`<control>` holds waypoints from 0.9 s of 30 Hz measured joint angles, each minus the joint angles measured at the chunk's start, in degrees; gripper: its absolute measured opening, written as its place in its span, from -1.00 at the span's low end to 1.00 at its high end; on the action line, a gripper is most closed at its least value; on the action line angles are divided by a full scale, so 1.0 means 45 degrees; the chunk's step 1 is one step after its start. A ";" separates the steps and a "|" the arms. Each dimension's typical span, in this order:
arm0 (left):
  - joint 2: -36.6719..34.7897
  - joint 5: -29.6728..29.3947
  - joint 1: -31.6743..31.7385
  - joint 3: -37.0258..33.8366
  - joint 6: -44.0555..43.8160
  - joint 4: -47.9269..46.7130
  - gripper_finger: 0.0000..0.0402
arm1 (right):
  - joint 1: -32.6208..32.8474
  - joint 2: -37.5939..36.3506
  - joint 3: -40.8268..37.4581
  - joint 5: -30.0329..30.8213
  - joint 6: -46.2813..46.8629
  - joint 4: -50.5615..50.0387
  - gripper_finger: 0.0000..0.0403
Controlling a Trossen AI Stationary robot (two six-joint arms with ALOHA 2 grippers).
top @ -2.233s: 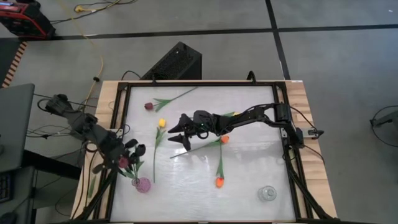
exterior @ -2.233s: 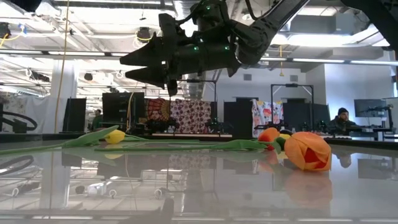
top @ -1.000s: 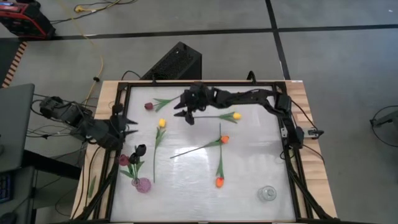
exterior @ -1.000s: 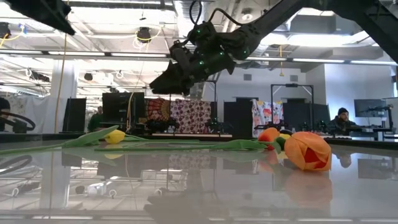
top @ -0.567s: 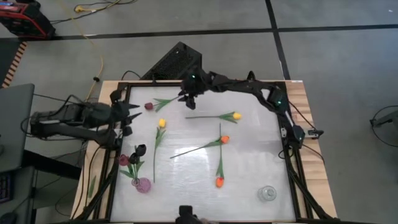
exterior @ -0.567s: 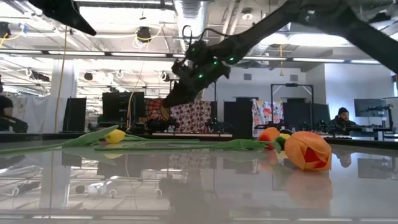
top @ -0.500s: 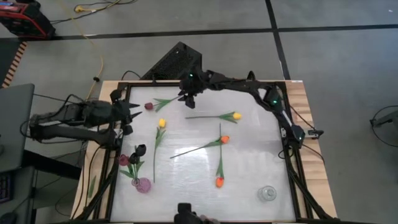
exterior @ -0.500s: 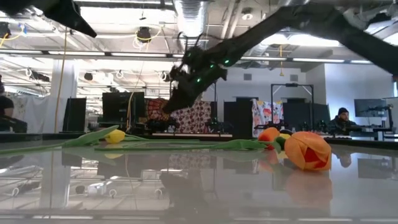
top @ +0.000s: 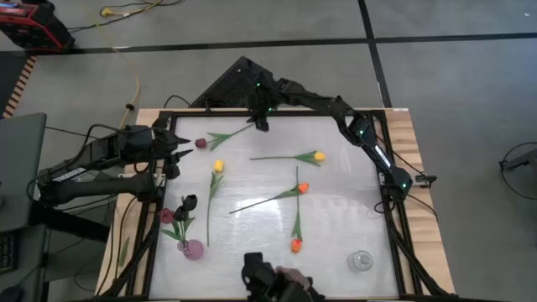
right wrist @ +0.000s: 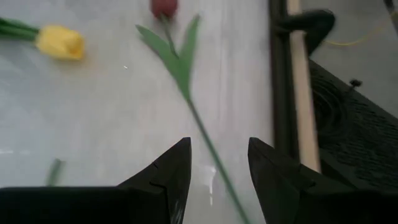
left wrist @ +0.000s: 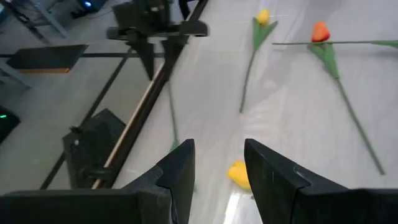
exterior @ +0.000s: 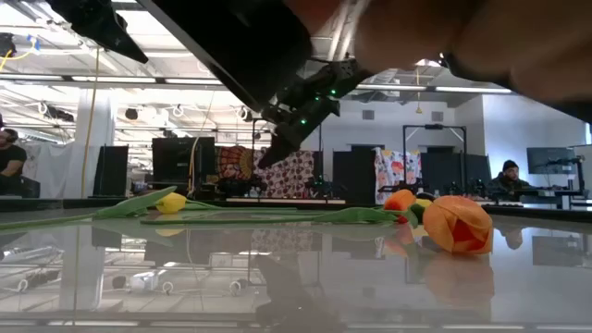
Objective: Sort flowers into vase by color
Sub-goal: Put the maroon flower into the pink flower vase
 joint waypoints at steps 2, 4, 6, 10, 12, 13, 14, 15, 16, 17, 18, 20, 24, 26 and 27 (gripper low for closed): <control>0.0128 0.0214 0.0047 0.0000 -0.0024 0.0012 -0.36 | -0.0288 0.0134 -0.0003 -0.0117 -0.0540 -0.0155 -0.08; 0.0258 0.0225 0.0050 0.0000 -0.0020 0.0120 -0.36 | -0.0528 0.0380 -0.0097 -0.0203 -0.1348 -0.0329 -0.08; 0.0425 0.0224 0.0051 0.0000 0.0040 0.0300 -0.36 | -0.0700 0.0595 -0.0059 -0.0270 -0.1993 -0.0358 -0.08; 0.0849 0.0280 0.0051 0.0000 0.0312 0.0588 -0.36 | -0.0955 0.0997 -0.0015 -0.0332 -0.2031 -0.0344 -0.08; 0.1151 0.0318 0.0062 0.0000 0.0321 0.0659 -0.36 | -0.1042 0.1026 -0.0015 -0.0546 -0.1953 -0.0394 -0.08; 0.1302 0.0335 0.0084 0.0000 0.0325 0.0648 -0.36 | -0.1087 0.1026 -0.0015 -0.0550 -0.1957 -0.0407 -0.08; 0.1484 0.0342 0.0115 0.0000 0.0331 0.0657 -0.36 | -0.1093 0.1022 -0.0015 -0.0567 -0.1966 -0.0426 -0.08; 0.1666 0.0387 0.0177 0.0000 0.0330 0.0664 -0.36 | -0.1083 0.1016 -0.0015 -0.0565 -0.1974 -0.0466 -0.08; 0.1814 0.0468 0.0235 0.0000 0.0330 0.0659 -0.36 | -0.1081 0.1016 -0.0015 -0.0565 -0.1963 -0.0519 -0.08; 0.1955 0.0531 0.0298 0.0000 0.0330 0.0658 -0.36 | -0.1081 0.1016 -0.0015 -0.0563 -0.1924 -0.0573 -0.08; 0.2065 0.0536 0.0356 0.0000 0.0327 0.0656 -0.36 | -0.1088 0.1016 -0.0015 -0.0573 -0.1888 -0.0605 -0.08; 0.2146 0.0526 0.0474 0.0000 0.0325 0.0619 -0.36 | -0.1091 0.1016 -0.0015 -0.0668 -0.1824 -0.0593 -0.08; 0.1851 0.0317 0.0787 0.0000 0.0302 0.0628 -0.36 | -0.1096 0.1016 -0.0015 -0.0701 -0.1778 -0.0617 -0.08; 0.1683 0.0112 0.1024 -0.0003 0.0221 0.0736 -0.36 | -0.1096 0.1016 -0.0015 -0.0701 -0.1708 -0.0617 -0.08; 0.1630 0.0105 0.1160 -0.0109 0.0141 0.1041 -0.36 | -0.1096 0.1016 -0.0015 -0.0701 -0.1684 -0.0617 -0.08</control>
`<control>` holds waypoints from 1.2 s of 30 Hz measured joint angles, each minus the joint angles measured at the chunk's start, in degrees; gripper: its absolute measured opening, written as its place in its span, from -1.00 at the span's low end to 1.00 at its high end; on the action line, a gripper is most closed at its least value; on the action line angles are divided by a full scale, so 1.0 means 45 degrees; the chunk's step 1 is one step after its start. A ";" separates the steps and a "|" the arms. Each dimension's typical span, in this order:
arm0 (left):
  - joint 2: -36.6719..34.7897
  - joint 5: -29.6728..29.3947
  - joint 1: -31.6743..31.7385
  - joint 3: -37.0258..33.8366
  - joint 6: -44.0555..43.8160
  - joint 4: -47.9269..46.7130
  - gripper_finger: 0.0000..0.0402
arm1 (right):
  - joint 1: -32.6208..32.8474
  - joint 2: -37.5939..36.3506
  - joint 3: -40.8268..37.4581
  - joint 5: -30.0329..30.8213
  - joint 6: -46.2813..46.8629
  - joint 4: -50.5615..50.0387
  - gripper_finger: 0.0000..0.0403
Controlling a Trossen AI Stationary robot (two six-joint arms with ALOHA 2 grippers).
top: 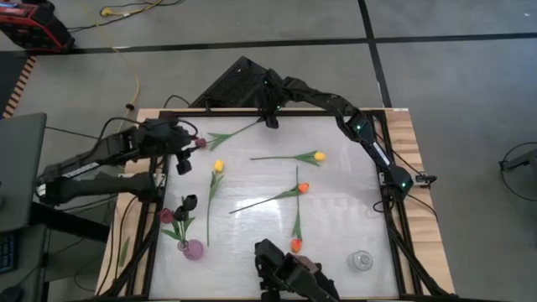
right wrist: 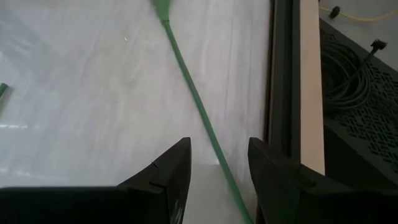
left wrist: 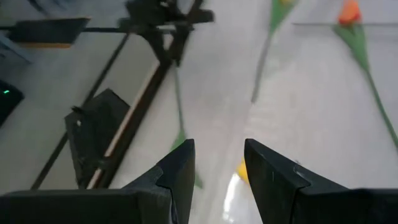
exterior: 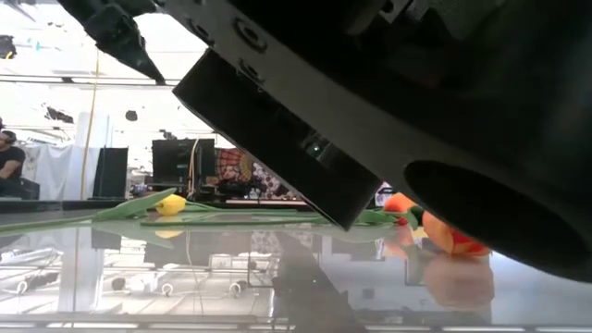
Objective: Sort flowers into vase by color
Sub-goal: Put the maroon flower into the pink flower vase
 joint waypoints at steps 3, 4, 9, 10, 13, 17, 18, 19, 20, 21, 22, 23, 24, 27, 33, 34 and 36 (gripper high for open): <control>-0.0213 0.0253 0.0381 -0.0913 -0.0223 0.1528 -0.36 | 0.0002 0.0000 0.0000 0.0093 -0.0001 -0.0001 -0.08; -0.0241 0.0389 0.0504 -0.1322 -0.0276 0.2151 -0.36 | 0.0022 0.0000 0.0000 0.0267 -0.0007 0.0000 -0.08; 0.0046 0.0037 0.1092 -0.2761 -0.0760 0.4435 -0.36 | 0.0138 -0.0147 -0.0010 0.1121 0.0003 -0.0031 -0.08; 0.0152 -0.0075 0.1205 -0.2865 -0.0987 0.4948 -0.36 | 0.0162 -0.0196 0.0028 0.1127 -0.0002 -0.0040 -0.08; 0.0643 -0.0145 0.1590 -0.3230 -0.1423 0.5686 -0.36 | 0.0175 -0.0204 0.0547 0.1164 -0.0031 -0.0347 -0.08; 0.1739 0.0292 0.2226 -0.3253 -0.1911 0.6736 -0.36 | 0.0180 -0.0389 0.0756 0.2567 0.0268 -0.0099 -0.08; 0.2034 0.0615 0.2437 -0.3248 -0.1928 0.7237 -0.36 | 0.0177 -0.0532 0.0738 0.2895 0.0409 -0.0222 -0.08; 0.2360 0.0997 0.2653 -0.3248 -0.1910 0.7646 -0.36 | 0.0216 -0.0692 0.0738 0.3063 0.0532 -0.0316 -0.08; 0.2746 0.1403 0.2874 -0.3248 -0.1879 0.8059 -0.36 | 0.0242 -0.0917 0.0738 0.3227 0.0627 -0.0421 -0.08; 0.3145 0.1812 0.3122 -0.3248 -0.1851 0.8545 -0.36 | 0.0256 -0.1153 0.0743 0.3334 0.0715 -0.0687 -0.08; 0.3562 0.2128 0.3381 -0.3248 -0.1834 0.8953 -0.36 | 0.0280 -0.1380 0.0752 0.3351 0.0846 -0.0942 -0.08; 0.3993 0.2404 0.3635 -0.3248 -0.1815 0.9339 -0.36 | 0.0306 -0.1573 0.0772 0.3347 0.1080 -0.1131 -0.08; 0.4448 0.2672 0.3871 -0.3248 -0.1783 0.9791 -0.36 | 0.0312 -0.1767 0.0782 0.3347 0.1363 -0.1432 -0.08; 0.5919 0.3508 0.4235 -0.3248 -0.1816 1.1548 -0.36 | 0.0343 -0.2180 0.0777 0.3301 0.2094 -0.2769 -0.08; 0.8751 0.4851 0.4262 -0.2296 -0.1753 1.3535 -0.36 | 0.0151 -0.2647 0.0760 0.1003 0.2250 -0.5268 -0.09; 0.9245 0.4823 0.4272 -0.1932 -0.1739 1.3419 -0.36 | 0.0125 -0.2647 0.0758 0.0517 0.2248 -0.5556 -0.10; 1.0166 0.4775 0.4314 -0.1091 -0.1734 1.2918 -0.36 | 0.0023 -0.2602 0.0749 -0.0230 0.2247 -0.6052 -0.12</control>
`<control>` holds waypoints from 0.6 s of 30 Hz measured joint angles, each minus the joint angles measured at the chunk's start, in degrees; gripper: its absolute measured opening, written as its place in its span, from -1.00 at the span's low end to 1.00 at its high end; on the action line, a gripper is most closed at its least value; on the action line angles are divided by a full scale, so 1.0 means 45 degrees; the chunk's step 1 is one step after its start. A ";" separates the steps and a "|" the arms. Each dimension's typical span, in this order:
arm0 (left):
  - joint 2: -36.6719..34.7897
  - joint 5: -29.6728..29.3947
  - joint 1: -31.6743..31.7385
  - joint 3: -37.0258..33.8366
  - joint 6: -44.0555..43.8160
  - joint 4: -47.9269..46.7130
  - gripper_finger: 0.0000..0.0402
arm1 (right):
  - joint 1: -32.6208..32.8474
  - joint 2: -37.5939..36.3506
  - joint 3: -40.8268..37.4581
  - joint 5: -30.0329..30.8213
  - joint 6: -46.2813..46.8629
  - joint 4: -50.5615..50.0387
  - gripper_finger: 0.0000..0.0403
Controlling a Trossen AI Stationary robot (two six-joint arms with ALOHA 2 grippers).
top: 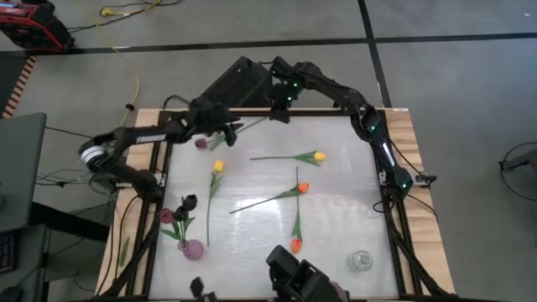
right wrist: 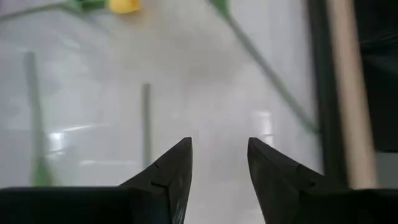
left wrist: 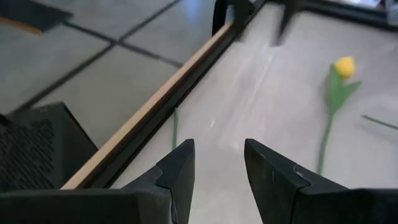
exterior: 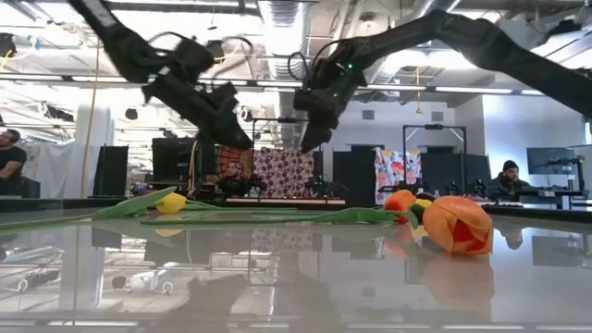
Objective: Sort flowers into vase by color
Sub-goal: Put the maroon flower into the pink flower vase
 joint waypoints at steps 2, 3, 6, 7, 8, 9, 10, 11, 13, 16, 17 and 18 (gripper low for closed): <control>0.0841 0.0000 0.0041 0.0930 0.0096 -0.0752 -0.36 | -0.0078 0.0025 0.0001 -0.0632 -0.0013 -0.0324 -0.15; 0.1264 -0.0002 0.0041 0.1382 0.0137 -0.1220 -0.36 | -0.0114 0.0030 0.0002 -0.0969 -0.0088 -0.0517 -0.16; 0.2477 -0.0015 0.0046 0.2426 0.0369 -0.2784 -0.36 | -0.0058 0.0033 -0.0220 -0.1827 -0.0345 -0.0824 -0.21; 0.2839 -0.0007 0.0037 0.2667 0.0527 -0.3117 -0.36 | -0.0013 0.0033 -0.0301 -0.2052 -0.0386 -0.0858 -0.23; 0.3148 0.0003 0.0021 0.2848 0.0651 -0.3345 -0.36 | 0.0057 0.0033 -0.0386 -0.2204 -0.0516 -0.0911 -0.25; 0.3421 0.0000 0.0004 0.3037 0.0751 -0.3413 -0.36 | 0.0137 0.0033 -0.0486 -0.2345 -0.0703 -0.0947 -0.27; 0.3664 -0.0050 0.0002 0.3206 0.0836 -0.3420 -0.36 | 0.0202 0.0031 -0.0603 -0.2444 -0.0882 -0.0883 -0.30; 0.3822 -0.0189 -0.0004 0.3286 0.0896 -0.3420 -0.36 | 0.0284 0.0018 -0.0731 -0.2506 -0.0980 -0.0741 -0.32; 0.4097 -0.0760 -0.0003 0.3313 0.0913 -0.3423 -0.36 | 0.0365 0.0013 -0.0958 -0.2534 -0.1015 -0.0551 -0.37; 0.4276 -0.1381 0.0052 0.3308 0.1066 -0.3705 -0.36 | 0.0351 0.0018 -0.1314 -0.2524 -0.1012 -0.0247 -0.42; 0.4293 -0.1393 0.0100 0.3313 0.1142 -0.3836 -0.36 | 0.0370 0.0018 -0.1371 -0.2524 -0.1010 -0.0153 -0.43; 0.4295 -0.1422 0.0130 0.3313 0.1224 -0.4101 -0.36 | 0.0381 0.0018 -0.1442 -0.2524 -0.1010 -0.0029 -0.44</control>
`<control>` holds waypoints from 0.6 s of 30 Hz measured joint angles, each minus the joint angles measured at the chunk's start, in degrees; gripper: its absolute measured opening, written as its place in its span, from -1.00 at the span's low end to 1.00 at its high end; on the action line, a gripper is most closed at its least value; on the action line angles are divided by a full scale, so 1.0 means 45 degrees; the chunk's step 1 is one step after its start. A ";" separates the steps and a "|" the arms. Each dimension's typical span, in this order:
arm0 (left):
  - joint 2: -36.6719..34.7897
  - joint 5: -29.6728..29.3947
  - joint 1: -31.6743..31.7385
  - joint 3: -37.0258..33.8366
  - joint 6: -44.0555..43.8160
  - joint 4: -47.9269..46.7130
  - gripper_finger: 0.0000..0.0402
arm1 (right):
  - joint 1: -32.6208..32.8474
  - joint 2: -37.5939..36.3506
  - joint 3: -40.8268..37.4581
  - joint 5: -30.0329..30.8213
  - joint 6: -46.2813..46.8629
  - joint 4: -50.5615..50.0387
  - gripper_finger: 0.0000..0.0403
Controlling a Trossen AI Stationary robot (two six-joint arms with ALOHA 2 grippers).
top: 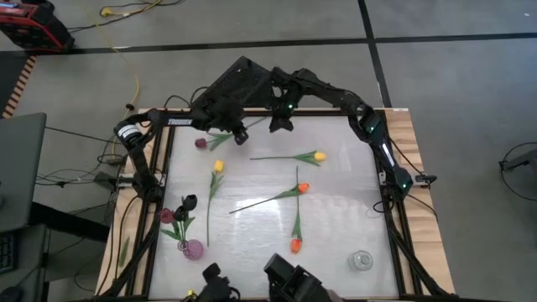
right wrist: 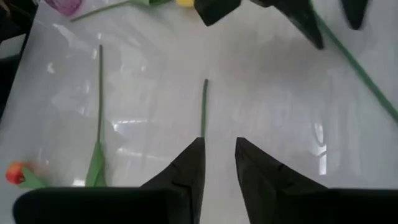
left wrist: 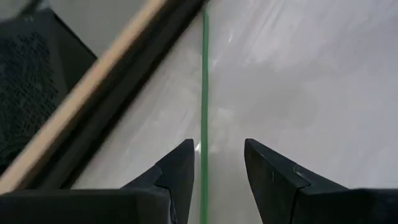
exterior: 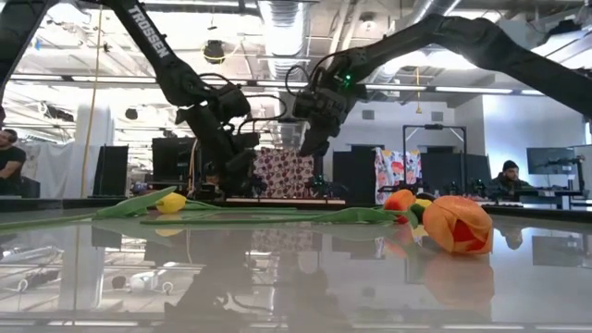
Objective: Sort flowers into vase by color
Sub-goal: Put the maroon flower into the pink flower vase
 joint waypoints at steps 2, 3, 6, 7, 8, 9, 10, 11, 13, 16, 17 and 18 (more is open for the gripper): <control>0.0005 -0.0062 0.0006 -0.0005 0.0148 -0.0288 -0.36 | 0.0039 0.0000 -0.0031 0.0000 0.0005 0.0064 -0.44; 0.0005 -0.0147 -0.0002 -0.0005 0.0158 -0.0340 -0.36 | 0.0082 0.0000 -0.0031 0.0000 0.0005 0.0073 -0.44; 0.0005 -0.0241 0.0059 -0.0005 0.0151 -0.0431 -0.36 | 0.0176 0.0000 -0.0031 -0.0013 0.0003 0.0086 -0.45; 0.0005 -0.0246 0.0095 -0.0005 0.0151 -0.0487 -0.36 | 0.0236 0.0000 -0.0031 -0.0005 0.0003 0.0090 -0.45; 0.0005 -0.0250 0.0121 -0.0005 0.0151 -0.0594 -0.36 | 0.0288 0.0000 -0.0031 0.0003 0.0002 0.0073 -0.45; 0.0005 -0.0279 0.0131 -0.0005 0.0159 -0.0772 -0.36 | 0.0316 0.0000 -0.0031 0.0002 0.0005 0.0051 -0.45; 0.0005 -0.0371 0.0152 -0.0005 0.0221 -0.0933 -0.36 | 0.0356 0.0000 -0.0031 0.0010 0.0000 0.0026 -0.45; 0.0005 -0.0382 0.0198 -0.0005 0.0272 -0.1046 -0.36 | 0.0418 0.0000 -0.0031 0.0010 0.0001 0.0000 -0.45; 0.0005 -0.0282 0.0301 -0.0005 0.0283 -0.1203 -0.36 | 0.0552 0.0000 -0.0031 0.0010 0.0005 -0.0063 -0.45; 0.0005 -0.0248 0.0484 -0.0010 0.0297 -0.1751 -0.36 | 0.0756 0.0000 -0.0031 0.0010 0.0005 -0.0064 -0.45; 0.0005 -0.0255 0.0546 -0.0010 0.0292 -0.1929 -0.36 | 0.0833 0.0000 -0.0031 0.0008 0.0005 -0.0055 -0.45; 0.0005 -0.0255 0.0583 -0.0010 0.0297 -0.2103 -0.36 | 0.0905 0.0000 -0.0031 0.0008 0.0005 -0.0050 -0.45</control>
